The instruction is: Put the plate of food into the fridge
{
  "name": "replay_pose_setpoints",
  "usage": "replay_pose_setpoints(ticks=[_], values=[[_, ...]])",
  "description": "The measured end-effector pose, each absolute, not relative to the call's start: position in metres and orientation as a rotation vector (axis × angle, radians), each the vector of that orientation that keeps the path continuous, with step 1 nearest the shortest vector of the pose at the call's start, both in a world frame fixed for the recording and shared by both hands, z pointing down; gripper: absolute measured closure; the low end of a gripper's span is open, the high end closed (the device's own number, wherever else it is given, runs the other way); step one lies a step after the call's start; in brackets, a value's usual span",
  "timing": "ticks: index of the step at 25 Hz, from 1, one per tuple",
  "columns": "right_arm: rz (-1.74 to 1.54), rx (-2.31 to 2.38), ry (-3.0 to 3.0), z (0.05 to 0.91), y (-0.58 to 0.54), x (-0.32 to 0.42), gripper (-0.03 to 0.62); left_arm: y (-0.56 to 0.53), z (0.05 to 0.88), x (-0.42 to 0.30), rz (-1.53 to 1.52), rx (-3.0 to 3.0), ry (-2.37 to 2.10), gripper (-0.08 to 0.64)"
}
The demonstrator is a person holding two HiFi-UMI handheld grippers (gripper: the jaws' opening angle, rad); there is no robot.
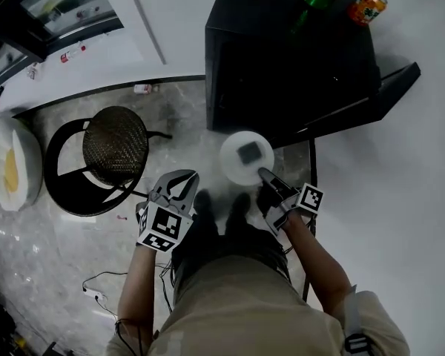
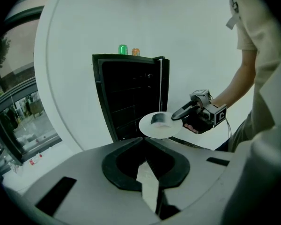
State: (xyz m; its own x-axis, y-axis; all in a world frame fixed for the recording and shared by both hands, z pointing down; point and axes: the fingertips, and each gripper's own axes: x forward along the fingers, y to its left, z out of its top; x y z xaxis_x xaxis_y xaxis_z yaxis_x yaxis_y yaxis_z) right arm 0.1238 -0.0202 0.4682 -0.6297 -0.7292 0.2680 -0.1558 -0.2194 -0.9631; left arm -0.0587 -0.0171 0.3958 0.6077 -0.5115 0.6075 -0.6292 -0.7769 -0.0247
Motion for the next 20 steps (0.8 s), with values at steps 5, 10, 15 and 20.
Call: replay_pose_setpoints(ticks=[5,10,15,20], values=[[-1.909,-1.069,1.683,0.475,-0.025,0.111,0.557,-0.024,0.409,-0.066,0.926,2.633,-0.938,0.541],[-1.922,-1.071,1.698,0.483,-0.032,0.103,0.557,-0.03,0.43,-0.069,0.935,2.604,-0.898,0.541],[-1.918,-1.079,1.692,0.492,-0.044,0.101,0.557,-0.036,0.44,-0.069,0.945,2.597,-0.852,0.541],[-1.918,-1.105,1.685,0.51,-0.054,0.104,0.557,-0.043,0.46,-0.068,1.012,2.541,-0.818,0.541]])
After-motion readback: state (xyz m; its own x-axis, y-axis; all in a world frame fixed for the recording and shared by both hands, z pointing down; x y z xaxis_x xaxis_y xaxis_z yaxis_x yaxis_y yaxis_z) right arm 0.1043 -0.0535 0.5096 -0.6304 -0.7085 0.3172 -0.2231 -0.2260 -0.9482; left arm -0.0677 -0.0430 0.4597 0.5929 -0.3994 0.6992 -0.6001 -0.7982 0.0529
